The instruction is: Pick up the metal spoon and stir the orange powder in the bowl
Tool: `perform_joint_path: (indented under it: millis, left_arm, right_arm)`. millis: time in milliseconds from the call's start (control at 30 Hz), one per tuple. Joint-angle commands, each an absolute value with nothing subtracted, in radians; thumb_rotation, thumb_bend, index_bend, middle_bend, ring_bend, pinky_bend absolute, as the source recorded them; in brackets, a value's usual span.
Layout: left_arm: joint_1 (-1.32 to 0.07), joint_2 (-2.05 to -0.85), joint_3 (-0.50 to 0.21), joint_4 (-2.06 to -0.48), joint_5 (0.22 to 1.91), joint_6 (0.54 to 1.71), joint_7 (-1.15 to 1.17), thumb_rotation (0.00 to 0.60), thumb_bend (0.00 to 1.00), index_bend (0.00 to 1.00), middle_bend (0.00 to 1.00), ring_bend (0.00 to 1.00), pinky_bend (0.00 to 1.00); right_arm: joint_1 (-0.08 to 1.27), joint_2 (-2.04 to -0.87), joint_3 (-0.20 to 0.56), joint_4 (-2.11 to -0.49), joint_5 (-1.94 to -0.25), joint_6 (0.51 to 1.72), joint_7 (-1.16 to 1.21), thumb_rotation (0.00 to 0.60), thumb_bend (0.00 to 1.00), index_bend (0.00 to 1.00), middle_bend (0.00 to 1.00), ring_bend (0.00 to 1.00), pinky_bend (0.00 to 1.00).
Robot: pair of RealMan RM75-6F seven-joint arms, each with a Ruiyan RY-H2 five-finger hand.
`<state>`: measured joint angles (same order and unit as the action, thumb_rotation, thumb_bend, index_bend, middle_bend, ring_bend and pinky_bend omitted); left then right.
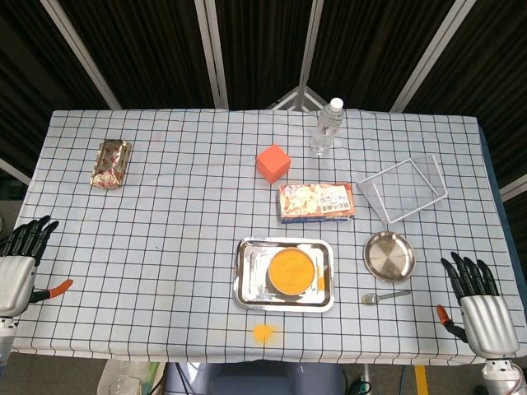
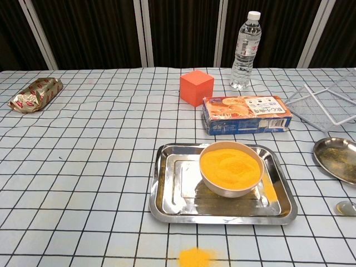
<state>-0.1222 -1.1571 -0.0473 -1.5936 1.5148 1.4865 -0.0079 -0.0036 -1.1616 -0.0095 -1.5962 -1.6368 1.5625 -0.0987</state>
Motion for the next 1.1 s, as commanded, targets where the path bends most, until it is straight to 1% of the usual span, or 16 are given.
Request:
perform_joint_path:
  millis: [33, 433, 700, 767, 933, 1000, 1100]
  left_arm:
    - [-0.123, -1.157, -0.048, -1.593, 1.513, 1.484, -0.01, 0.6, 0.0, 0.0, 0.0, 0.0, 0.0]
    - [-0.12, -1.154, -0.051, -1.592, 1.513, 1.493, -0.026, 0.6, 0.0, 0.0, 0.0, 0.0, 0.0]
    - [-0.119, -1.151, -0.052, -1.595, 1.509, 1.493, -0.021, 0.6, 0.0, 0.0, 0.0, 0.0, 0.0]
    - [-0.119, -1.151, -0.052, -1.596, 1.51, 1.493, -0.019, 0.6, 0.0, 0.0, 0.0, 0.0, 0.0]
    - [-0.122, -1.153, -0.053, -1.599, 1.508, 1.488, -0.011, 0.6, 0.0, 0.0, 0.0, 0.0, 0.0]
    - [-0.121, -1.153, -0.054, -1.598, 1.506, 1.489, -0.011, 0.6, 0.0, 0.0, 0.0, 0.0, 0.0]
    - [-0.12, -1.153, -0.057, -1.598, 1.503, 1.492, -0.016, 0.6, 0.0, 0.0, 0.0, 0.0, 0.0]
  right_arm:
    - [-0.004, -1.163, -0.01, -1.596, -1.637, 1.562, -0.101, 0.6, 0.39, 0.0, 0.0, 0.0, 0.0]
    - [-0.001, -1.168, -0.01, -1.598, -1.636, 1.555, -0.11, 0.6, 0.39, 0.0, 0.0, 0.0, 0.0]
    - [0.019, -1.199, -0.002, -1.597, -1.622, 1.519, -0.147, 0.6, 0.39, 0.0, 0.0, 0.0, 0.0]
    - [0.029, -1.211, -0.002, -1.595, -1.626, 1.504, -0.17, 0.6, 0.39, 0.04, 0.0, 0.0, 0.0]
    - [0.062, -1.256, 0.007, -1.599, -1.615, 1.449, -0.223, 0.6, 0.39, 0.27, 0.0, 0.0, 0.0]
    - [0.079, -1.279, 0.016, -1.596, -1.601, 1.421, -0.249, 0.6, 0.39, 0.32, 0.01, 0.0, 0.0]
    - [0.103, -1.322, 0.028, -1.579, -1.582, 1.383, -0.295, 0.6, 0.39, 0.36, 0.03, 0.0, 0.0]
